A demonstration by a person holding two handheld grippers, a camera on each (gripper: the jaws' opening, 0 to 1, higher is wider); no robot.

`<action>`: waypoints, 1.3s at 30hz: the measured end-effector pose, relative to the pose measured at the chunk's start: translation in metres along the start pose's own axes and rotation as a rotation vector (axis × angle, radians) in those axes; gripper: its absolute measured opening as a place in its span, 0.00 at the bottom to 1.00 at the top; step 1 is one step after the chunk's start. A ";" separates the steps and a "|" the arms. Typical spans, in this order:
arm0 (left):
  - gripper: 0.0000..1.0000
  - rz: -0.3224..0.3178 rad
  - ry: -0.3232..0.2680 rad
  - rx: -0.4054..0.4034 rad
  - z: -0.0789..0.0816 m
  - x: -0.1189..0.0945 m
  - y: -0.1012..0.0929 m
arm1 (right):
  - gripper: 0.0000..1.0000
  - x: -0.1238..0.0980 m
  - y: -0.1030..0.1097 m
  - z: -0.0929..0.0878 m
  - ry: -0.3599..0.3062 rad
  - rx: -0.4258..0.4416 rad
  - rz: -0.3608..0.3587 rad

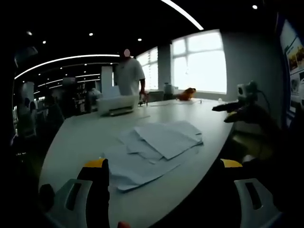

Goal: Organize the stack of printing papers by aligning and flattening the scattered papers on the table

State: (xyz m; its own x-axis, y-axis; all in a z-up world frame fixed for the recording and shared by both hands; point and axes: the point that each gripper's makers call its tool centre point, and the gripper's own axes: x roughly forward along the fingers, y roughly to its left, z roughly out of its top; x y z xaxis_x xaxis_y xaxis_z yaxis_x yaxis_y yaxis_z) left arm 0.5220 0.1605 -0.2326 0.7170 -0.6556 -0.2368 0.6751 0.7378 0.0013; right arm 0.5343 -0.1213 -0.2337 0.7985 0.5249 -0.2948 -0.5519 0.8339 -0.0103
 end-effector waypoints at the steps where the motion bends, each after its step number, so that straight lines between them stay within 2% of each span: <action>1: 0.97 -0.001 -0.001 -0.001 0.000 0.000 0.000 | 0.86 0.001 0.001 0.000 0.002 -0.003 0.003; 22: 0.97 -0.007 -0.007 0.020 0.009 -0.004 -0.003 | 0.86 0.024 0.012 0.007 0.030 -0.038 0.043; 39: 0.97 -0.006 -0.013 0.020 0.010 -0.004 -0.004 | 0.86 0.038 0.019 0.016 0.006 -0.049 0.060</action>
State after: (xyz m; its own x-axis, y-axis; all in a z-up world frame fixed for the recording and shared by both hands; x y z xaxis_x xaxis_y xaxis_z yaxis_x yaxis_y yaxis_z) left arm 0.5177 0.1584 -0.2223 0.7146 -0.6625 -0.2247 0.6830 0.7302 0.0192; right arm 0.5581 -0.0831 -0.2294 0.7620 0.5729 -0.3018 -0.6104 0.7911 -0.0394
